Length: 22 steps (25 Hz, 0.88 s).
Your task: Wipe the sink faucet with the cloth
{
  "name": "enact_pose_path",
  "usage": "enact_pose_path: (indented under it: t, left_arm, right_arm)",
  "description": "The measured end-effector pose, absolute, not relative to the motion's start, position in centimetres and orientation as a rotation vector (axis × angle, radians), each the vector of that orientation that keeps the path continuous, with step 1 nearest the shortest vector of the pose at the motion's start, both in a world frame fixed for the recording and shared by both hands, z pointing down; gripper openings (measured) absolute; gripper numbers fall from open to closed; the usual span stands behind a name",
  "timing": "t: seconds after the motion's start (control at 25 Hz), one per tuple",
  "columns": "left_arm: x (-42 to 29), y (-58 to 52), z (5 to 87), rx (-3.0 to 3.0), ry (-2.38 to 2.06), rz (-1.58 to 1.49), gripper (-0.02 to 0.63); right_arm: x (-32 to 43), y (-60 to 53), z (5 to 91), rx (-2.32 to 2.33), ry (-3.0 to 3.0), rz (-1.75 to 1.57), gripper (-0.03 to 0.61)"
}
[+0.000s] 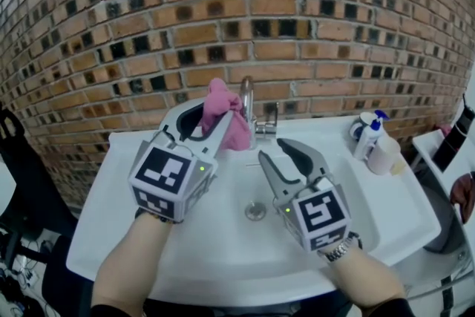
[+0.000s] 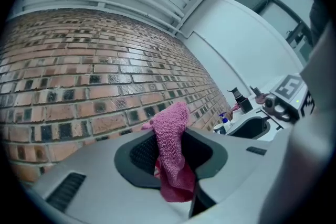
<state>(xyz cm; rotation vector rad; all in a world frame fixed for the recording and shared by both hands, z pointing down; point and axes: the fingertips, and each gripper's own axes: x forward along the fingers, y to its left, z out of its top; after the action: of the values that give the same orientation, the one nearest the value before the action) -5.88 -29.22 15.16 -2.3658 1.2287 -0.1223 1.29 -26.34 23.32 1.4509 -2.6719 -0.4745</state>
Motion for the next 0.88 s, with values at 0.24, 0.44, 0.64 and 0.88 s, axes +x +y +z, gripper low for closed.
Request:
enact_pose_path:
  t: [0.24,0.44,0.64,0.88]
  left_arm:
    - [-4.2,-30.7,14.7,-2.385,1.208,-0.148,0.11]
    - [-3.9,-32.4,14.2,-2.445,1.194,-0.123,0.104]
    - [-3.9,-34.2,13.6,-2.51,1.17,-0.101,0.1]
    - [-3.6,-36.2,12.6,-2.518,1.163,-0.103,0.098]
  right_arm:
    - [1.5,-26.1,23.4,1.443,-2.678,-0.464,0.163]
    - [1.0,-26.1,24.0,1.406,-2.676,-0.451,0.163]
    - [0.7,-26.0,24.1,1.392,-2.685,-0.454,0.163]
    - [0.8,-26.0,24.1,1.385,-2.692,-0.448,0.163]
